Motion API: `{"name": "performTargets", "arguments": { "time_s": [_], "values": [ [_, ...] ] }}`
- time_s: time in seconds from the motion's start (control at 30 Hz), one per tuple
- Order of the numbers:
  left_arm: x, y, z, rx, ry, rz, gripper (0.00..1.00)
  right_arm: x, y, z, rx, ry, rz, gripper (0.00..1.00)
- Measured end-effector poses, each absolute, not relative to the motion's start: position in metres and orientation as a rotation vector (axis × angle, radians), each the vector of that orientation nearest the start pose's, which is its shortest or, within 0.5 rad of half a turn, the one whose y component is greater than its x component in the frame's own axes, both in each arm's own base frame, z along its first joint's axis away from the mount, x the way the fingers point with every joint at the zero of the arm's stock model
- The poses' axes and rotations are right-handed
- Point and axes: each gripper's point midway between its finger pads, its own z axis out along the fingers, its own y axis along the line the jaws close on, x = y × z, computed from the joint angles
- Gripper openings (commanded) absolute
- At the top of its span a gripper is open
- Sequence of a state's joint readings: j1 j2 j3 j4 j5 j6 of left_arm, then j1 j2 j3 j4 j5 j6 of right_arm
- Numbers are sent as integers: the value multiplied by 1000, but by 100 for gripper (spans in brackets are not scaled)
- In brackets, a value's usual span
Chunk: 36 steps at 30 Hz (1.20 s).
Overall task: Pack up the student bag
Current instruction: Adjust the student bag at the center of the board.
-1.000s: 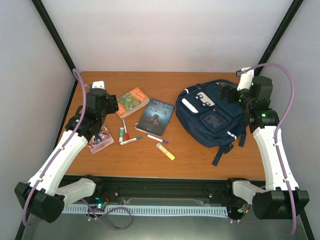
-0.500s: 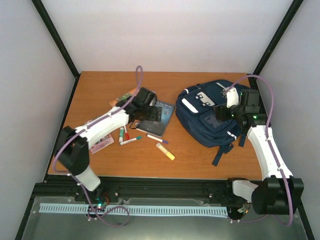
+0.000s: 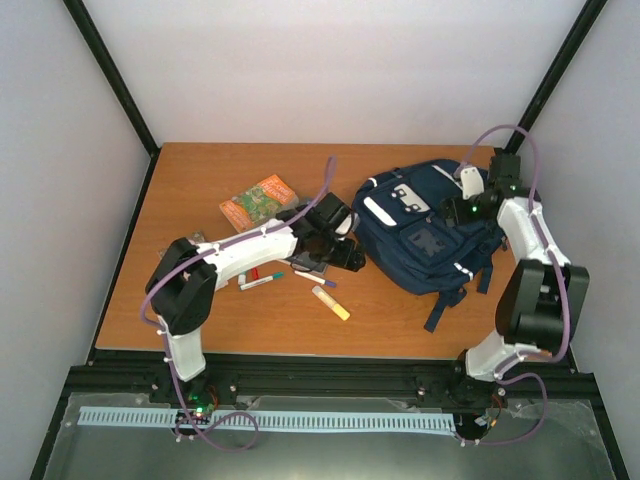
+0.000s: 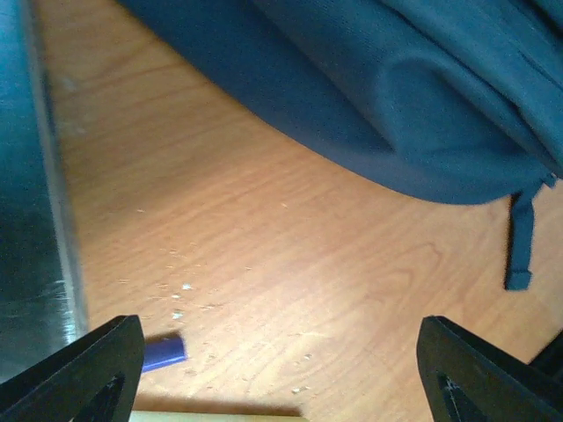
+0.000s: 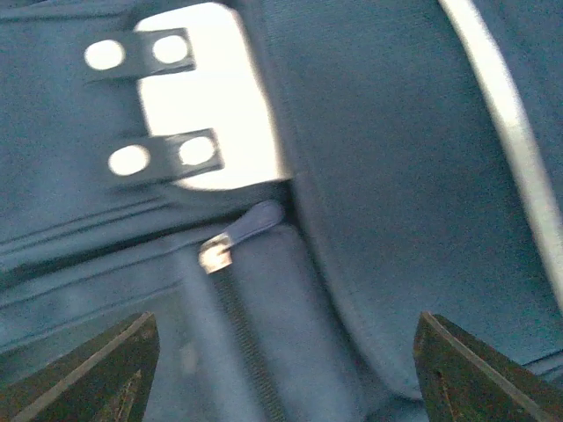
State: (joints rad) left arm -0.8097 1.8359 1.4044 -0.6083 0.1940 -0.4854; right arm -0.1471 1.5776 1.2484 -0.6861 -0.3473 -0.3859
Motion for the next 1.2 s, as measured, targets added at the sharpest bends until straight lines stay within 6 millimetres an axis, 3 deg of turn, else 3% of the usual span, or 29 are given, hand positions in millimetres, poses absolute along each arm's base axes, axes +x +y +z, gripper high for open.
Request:
{"name": "performTargets", "arguments": {
  "time_s": [0.17,0.3,0.47,0.57,0.67,0.8,0.97,1.1,1.2],
  "values": [
    [277,-368,109,591,2724,-738,87,445,-45,147,-339,2516,159,80],
    [269,-376,112,633,2719,-798,87,478,-86,137,-243,2539,87,99],
    [253,-387,112,726,2715,-826,87,504,-128,110,-144,2587,18,100],
    [248,-400,109,783,2706,-831,87,507,-141,82,-116,2645,13,92],
    [246,-408,102,809,2714,-823,87,502,-140,60,-131,2696,41,89],
    [252,-415,88,802,2732,-775,89,491,-138,56,-144,2695,46,85],
    [272,-420,80,777,2723,-675,90,445,-131,49,-182,2742,63,82],
    [294,-429,85,772,2686,-602,90,405,-120,45,-247,2783,67,82],
    [308,-426,85,756,2700,-530,90,387,-118,44,-286,2791,50,81]
  ]
}}
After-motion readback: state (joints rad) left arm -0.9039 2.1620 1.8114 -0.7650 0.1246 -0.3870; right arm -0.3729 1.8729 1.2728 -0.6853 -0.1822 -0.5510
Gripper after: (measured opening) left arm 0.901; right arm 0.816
